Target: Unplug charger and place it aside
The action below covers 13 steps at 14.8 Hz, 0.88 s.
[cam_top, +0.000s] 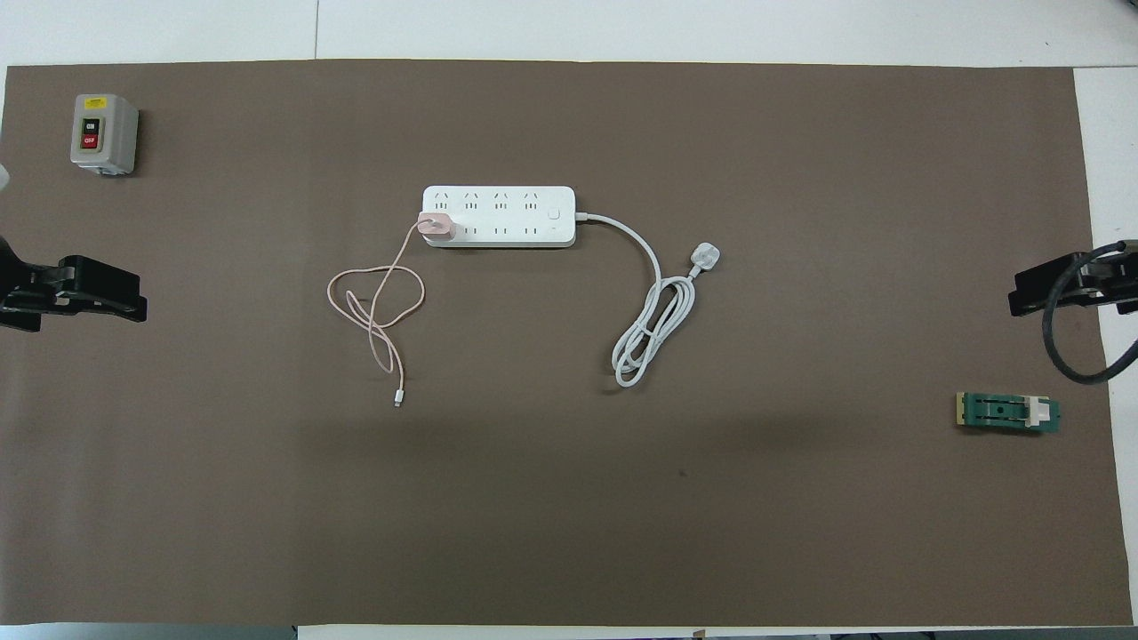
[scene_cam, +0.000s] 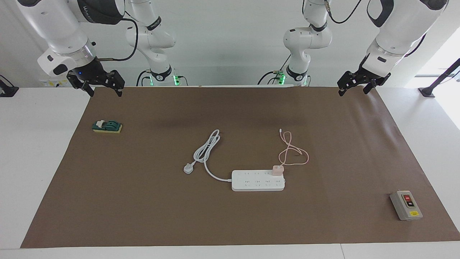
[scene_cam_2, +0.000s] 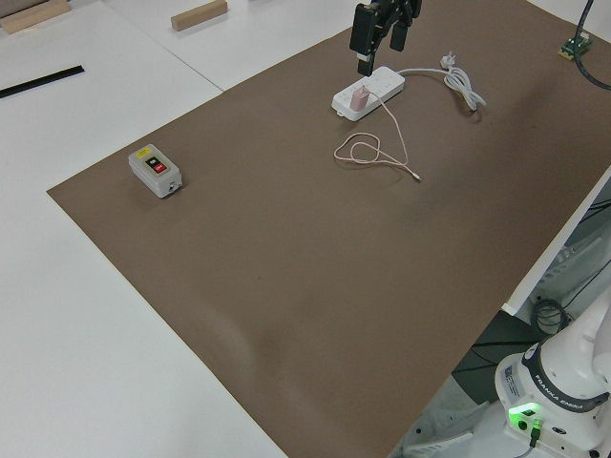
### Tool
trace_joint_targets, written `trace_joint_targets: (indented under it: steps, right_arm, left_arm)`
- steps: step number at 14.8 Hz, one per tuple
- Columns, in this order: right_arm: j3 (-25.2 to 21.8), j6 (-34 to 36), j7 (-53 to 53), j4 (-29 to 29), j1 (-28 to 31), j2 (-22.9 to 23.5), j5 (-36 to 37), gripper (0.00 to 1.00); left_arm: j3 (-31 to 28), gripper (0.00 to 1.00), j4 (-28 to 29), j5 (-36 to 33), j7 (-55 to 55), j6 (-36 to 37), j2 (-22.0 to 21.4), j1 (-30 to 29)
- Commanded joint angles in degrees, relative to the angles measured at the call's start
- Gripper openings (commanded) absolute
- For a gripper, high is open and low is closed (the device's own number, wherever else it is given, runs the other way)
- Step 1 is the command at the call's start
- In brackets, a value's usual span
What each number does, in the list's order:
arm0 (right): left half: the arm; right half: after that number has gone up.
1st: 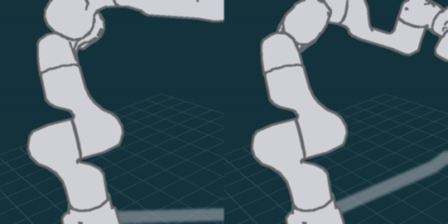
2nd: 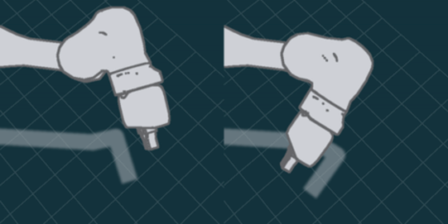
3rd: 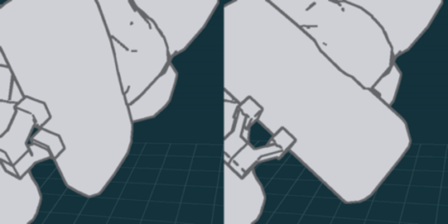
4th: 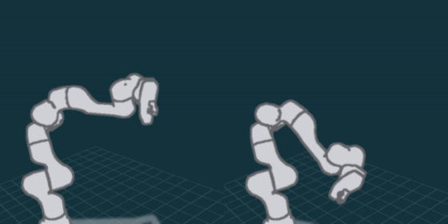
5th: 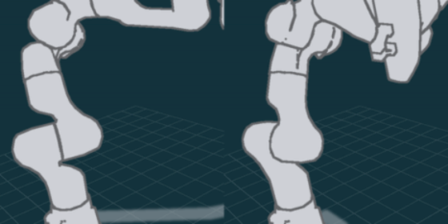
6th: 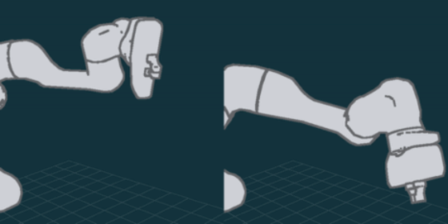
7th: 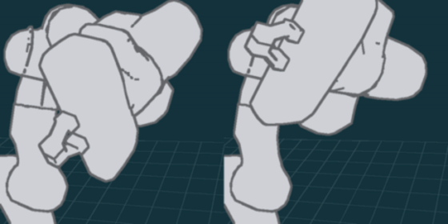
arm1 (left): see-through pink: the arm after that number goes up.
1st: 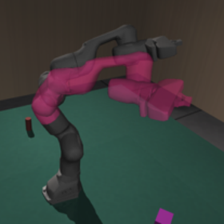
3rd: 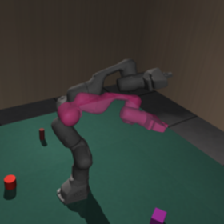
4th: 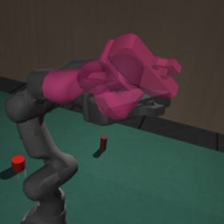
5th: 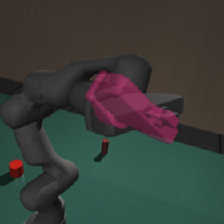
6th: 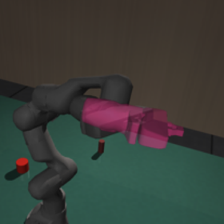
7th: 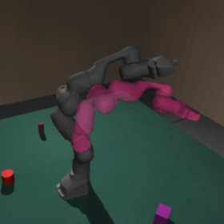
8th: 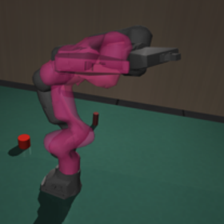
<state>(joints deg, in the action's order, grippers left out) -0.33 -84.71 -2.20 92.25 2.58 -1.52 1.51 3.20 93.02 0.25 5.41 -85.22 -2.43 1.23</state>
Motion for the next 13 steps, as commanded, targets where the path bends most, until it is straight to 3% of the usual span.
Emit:
trace_joint_targets:
  steps: [1, 8, 11, 13]
  right_arm:
    - [0.42, 0.34, -1.31, 1.0, 0.84, -1.03, 0.25, 1.0]
    - [0.42, 0.16, -1.57, 1.0, 0.84, -1.03, 0.25, 1.0]
    - [0.51, -0.19, 0.69, 1.69, 0.14, -1.12, -0.27, 1.0]
    - [0.6, -2.37, 8.23, 4.5, -0.12, -1.91, -3.94, 1.0]
  left_arm:
    - [0.06, 1.0, -1.96, 0.37, -0.23, 0.23, 0.94, 0.0]
    - [-0.03, 1.0, -2.05, 0.72, 1.52, 0.32, 0.94, 0.0]
    - [0.14, 1.0, -2.4, 1.33, 10.38, -0.21, 1.37, 0.43]
    - [0.14, 1.0, -3.27, 2.48, 19.94, -0.82, 2.77, 1.93]
